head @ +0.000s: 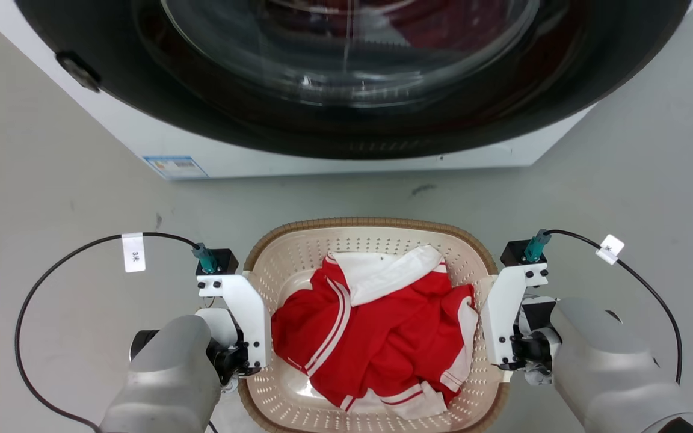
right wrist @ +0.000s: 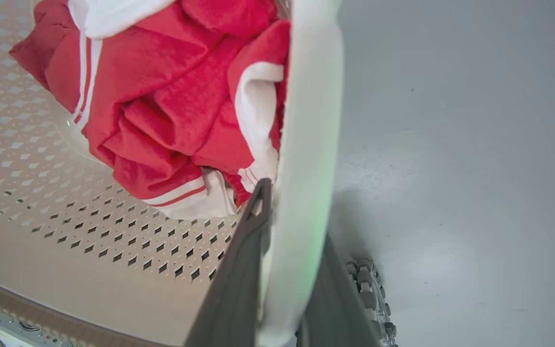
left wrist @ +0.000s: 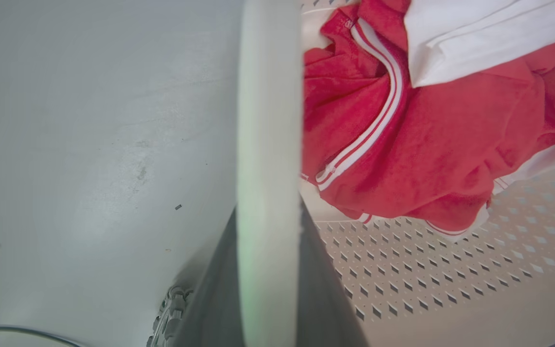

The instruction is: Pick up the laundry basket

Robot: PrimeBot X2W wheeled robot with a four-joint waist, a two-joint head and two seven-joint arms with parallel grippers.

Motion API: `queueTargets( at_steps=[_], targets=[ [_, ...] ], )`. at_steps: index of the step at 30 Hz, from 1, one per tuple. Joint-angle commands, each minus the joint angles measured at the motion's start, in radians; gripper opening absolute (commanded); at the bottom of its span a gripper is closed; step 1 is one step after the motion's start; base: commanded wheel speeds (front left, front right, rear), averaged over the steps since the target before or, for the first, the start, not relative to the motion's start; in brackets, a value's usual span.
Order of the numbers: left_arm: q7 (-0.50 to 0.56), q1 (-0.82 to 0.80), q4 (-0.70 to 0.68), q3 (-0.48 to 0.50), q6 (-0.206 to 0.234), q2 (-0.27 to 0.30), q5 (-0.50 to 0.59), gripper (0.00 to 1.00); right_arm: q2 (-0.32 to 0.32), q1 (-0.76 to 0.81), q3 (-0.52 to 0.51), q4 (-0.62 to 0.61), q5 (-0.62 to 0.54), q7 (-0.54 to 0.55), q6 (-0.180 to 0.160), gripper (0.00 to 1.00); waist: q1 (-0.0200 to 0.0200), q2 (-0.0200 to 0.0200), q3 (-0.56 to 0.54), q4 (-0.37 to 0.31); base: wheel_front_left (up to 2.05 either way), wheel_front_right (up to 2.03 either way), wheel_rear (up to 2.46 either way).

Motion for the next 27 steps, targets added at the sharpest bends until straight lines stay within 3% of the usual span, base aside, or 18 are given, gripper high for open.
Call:
queueTargets(
  at_steps=[1,14,27],
  targets=[
    [0.021,0.002,-0.015,-0.01,-0.013,-0.038,-0.016,0.0,0.029,-0.006,0.012,-0.028,0.019,0.03,0.014,0.0,0.0001,0.0,-0.05,0.006,0.0,0.0,0.0],
    [0.136,0.044,-0.006,-0.044,-0.014,-0.03,-0.078,0.0,-0.002,0.031,0.043,-0.036,0.101,0.19,0.014,0.0,0.0001,0.0,-0.239,0.012,0.0,0.0,0.0],
    [0.212,0.072,0.005,-0.062,-0.013,-0.019,-0.116,0.0,-0.004,0.031,0.053,-0.015,0.144,0.304,0.014,0.0,0.0001,0.0,-0.354,0.011,0.0,0.0,0.0]
  ],
)
